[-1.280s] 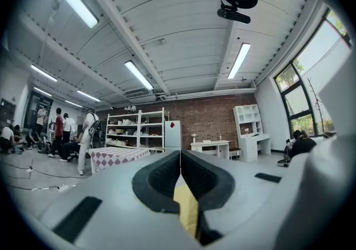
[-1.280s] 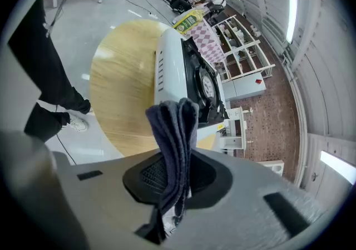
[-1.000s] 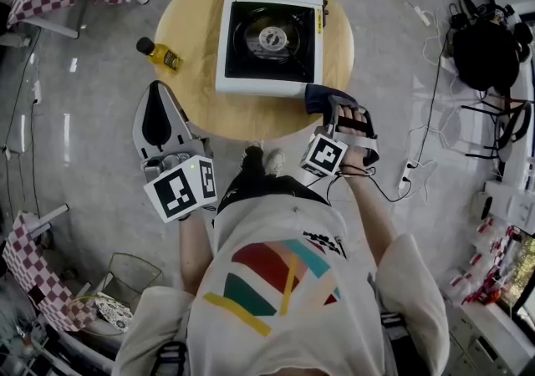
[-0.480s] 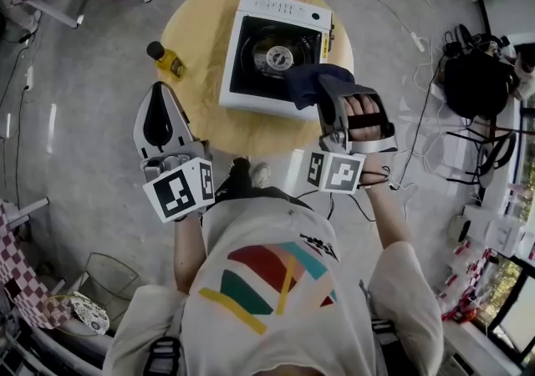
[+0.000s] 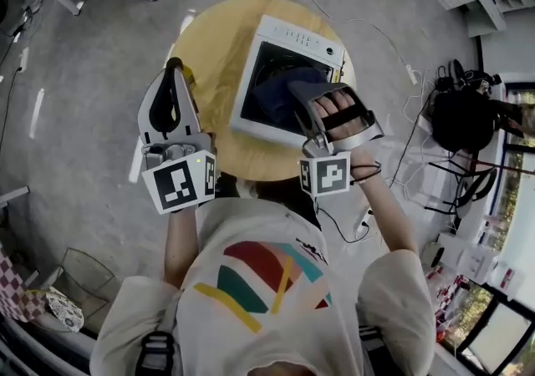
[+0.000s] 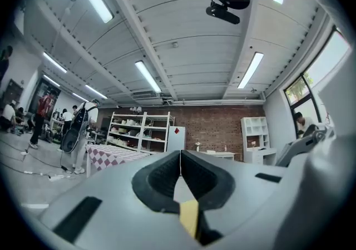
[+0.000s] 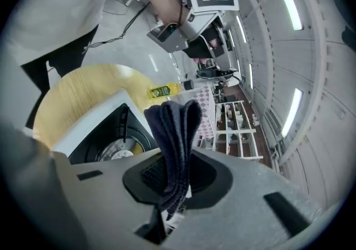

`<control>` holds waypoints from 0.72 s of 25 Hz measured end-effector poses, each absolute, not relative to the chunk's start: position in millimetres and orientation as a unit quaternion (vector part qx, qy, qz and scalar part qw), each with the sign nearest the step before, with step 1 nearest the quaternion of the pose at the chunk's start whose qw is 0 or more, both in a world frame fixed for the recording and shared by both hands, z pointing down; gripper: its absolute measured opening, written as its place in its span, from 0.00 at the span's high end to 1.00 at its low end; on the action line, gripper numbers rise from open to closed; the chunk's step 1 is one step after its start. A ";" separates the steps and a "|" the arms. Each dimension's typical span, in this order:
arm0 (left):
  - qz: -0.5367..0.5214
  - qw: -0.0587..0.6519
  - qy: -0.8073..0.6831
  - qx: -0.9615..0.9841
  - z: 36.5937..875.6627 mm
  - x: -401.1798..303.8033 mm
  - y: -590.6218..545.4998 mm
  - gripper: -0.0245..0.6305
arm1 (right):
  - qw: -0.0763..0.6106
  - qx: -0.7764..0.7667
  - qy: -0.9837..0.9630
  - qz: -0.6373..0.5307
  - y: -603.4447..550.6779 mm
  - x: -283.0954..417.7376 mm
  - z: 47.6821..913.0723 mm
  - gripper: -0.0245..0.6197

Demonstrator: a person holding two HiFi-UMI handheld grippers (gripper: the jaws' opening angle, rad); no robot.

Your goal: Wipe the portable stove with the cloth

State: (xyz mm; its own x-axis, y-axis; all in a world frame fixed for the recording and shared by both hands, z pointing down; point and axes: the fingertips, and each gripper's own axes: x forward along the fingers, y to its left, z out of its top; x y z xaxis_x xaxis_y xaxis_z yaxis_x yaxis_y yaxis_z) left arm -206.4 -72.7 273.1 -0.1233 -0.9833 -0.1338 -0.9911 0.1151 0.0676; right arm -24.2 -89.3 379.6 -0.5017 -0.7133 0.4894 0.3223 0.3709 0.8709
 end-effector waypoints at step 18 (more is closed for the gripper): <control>0.042 -0.017 0.859 -0.510 327.8 -272.0 -51.3 0.95 | 0.368 -0.284 -0.663 -0.587 -25.9 -111.8 496.9 0.91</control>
